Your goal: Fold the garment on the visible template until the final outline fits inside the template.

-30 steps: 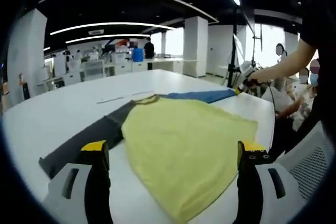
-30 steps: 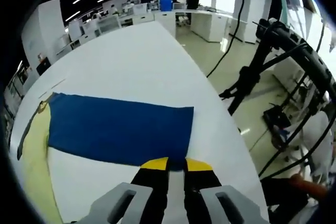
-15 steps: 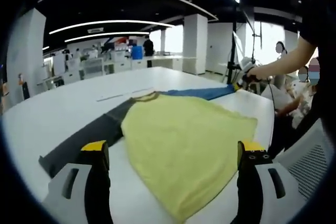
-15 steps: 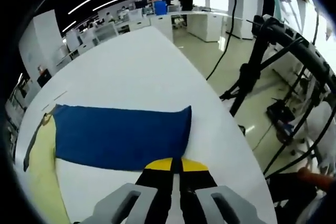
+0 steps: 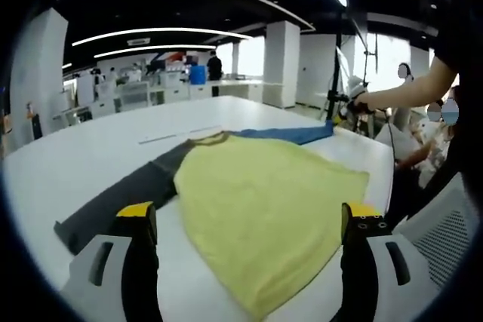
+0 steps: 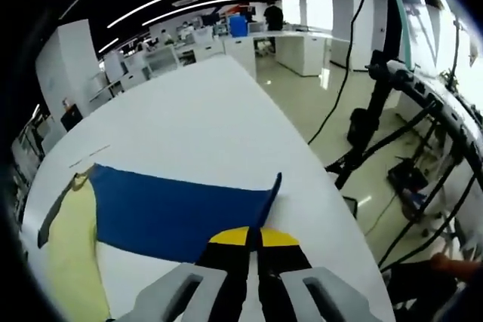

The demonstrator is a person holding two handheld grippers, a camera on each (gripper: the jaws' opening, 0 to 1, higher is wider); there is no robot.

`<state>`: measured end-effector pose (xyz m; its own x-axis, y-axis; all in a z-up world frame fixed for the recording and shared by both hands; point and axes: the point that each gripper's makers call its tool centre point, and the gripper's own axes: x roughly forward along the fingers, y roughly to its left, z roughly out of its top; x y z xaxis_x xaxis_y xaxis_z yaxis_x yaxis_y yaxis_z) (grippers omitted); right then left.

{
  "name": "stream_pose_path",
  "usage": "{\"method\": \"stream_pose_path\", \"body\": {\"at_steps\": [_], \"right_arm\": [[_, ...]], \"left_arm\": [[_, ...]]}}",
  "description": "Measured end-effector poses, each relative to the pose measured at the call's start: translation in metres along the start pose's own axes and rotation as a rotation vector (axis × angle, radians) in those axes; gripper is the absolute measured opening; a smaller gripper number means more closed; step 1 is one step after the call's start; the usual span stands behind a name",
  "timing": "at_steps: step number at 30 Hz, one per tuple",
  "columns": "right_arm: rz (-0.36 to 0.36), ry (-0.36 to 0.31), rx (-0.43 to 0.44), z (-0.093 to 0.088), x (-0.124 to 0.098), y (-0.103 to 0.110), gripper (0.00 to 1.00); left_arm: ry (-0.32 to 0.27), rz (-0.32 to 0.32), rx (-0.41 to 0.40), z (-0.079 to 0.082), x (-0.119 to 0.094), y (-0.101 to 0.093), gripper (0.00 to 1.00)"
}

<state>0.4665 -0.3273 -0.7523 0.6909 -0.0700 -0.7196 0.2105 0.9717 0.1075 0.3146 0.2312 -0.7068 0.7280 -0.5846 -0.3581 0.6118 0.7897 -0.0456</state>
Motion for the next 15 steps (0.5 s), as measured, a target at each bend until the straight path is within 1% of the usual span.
{"method": "stream_pose_path", "body": {"at_steps": [8,11,15], "right_arm": [[0.052,-0.043,-0.041,0.019,-0.005,0.028,0.00],[0.067,-0.052,-0.050,0.023,-0.008,0.038,0.00],[0.100,-0.061,-0.066,0.028,-0.010,0.057,0.00]], "left_arm": [[0.002,-0.007,0.001,-0.001,-0.001,-0.002,0.99],[0.000,-0.012,-0.003,0.000,-0.001,-0.003,0.99],[0.008,-0.016,0.003,-0.001,-0.001,-0.004,0.99]]}}
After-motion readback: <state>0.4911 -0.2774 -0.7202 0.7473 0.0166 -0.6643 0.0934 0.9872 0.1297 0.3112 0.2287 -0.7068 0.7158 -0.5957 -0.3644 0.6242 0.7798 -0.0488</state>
